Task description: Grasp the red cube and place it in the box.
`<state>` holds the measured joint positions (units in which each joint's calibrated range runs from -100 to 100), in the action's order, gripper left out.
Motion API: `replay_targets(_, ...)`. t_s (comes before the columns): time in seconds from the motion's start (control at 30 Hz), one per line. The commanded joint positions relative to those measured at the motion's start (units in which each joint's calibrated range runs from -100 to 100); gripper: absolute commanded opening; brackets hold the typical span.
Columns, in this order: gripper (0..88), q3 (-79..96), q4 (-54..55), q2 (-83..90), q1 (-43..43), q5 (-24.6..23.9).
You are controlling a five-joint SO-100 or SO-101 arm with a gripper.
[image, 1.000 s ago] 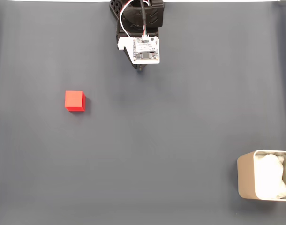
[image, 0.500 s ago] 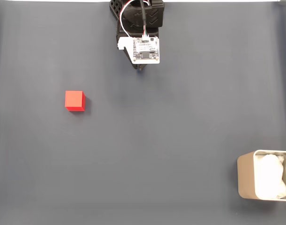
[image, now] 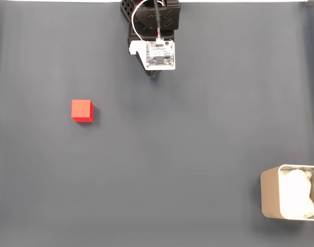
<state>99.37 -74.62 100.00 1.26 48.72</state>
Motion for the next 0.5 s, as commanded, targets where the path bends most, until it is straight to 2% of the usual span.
replay_targets(0.0, 0.0, 0.5, -1.1, -0.1, -0.2, -0.5)
replay_targets(0.37, 0.0, 0.5, -1.0, -0.1, -0.4, -0.2)
replay_targets(0.47, 0.0, 0.5, 2.0, -0.1, -0.4, -0.2)
